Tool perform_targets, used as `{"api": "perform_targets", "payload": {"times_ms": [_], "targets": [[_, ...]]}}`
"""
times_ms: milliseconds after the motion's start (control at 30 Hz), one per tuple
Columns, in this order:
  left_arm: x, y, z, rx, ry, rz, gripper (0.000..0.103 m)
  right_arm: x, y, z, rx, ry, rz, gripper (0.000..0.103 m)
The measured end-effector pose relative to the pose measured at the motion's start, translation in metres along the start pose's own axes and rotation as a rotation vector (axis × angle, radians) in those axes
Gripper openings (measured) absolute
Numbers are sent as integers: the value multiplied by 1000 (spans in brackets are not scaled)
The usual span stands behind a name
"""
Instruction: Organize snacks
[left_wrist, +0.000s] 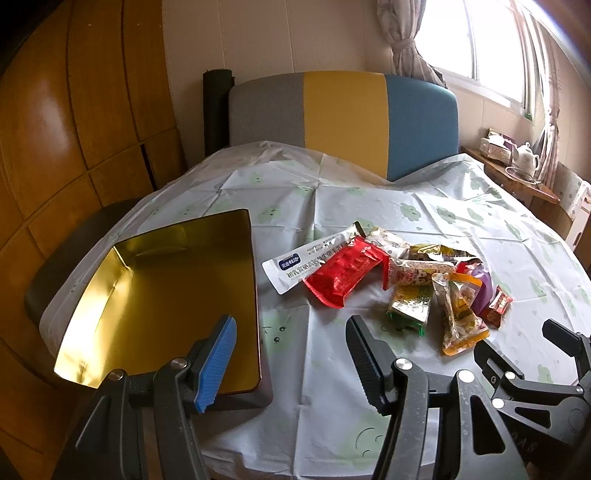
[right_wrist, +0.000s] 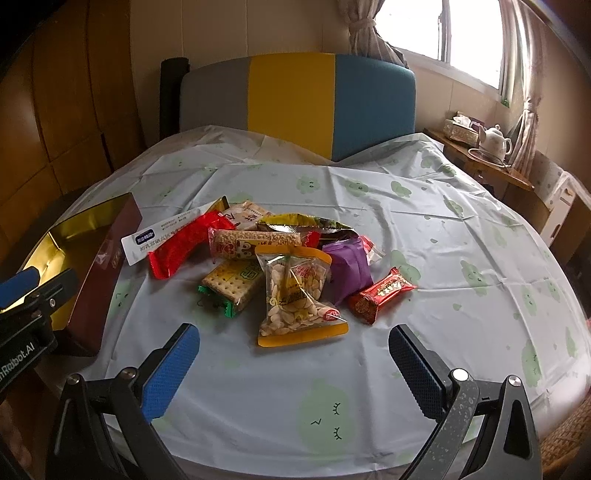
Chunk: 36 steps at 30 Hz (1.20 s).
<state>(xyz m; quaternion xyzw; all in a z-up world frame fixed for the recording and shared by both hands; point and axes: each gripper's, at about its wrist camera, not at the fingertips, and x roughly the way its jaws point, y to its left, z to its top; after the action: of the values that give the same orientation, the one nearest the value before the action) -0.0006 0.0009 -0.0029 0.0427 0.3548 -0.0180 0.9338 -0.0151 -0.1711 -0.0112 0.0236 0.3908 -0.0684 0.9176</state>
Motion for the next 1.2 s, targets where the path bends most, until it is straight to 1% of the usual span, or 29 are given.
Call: {"api": "perform_targets", "payload": {"times_ms": [767, 1200], "targets": [[-6, -4, 1, 15, -9, -10, 63, -2, -1, 0, 5, -4, 4, 103], [-5, -5, 1, 21, 0, -20, 63, -2, -3, -1, 10, -4, 7, 103]]}}
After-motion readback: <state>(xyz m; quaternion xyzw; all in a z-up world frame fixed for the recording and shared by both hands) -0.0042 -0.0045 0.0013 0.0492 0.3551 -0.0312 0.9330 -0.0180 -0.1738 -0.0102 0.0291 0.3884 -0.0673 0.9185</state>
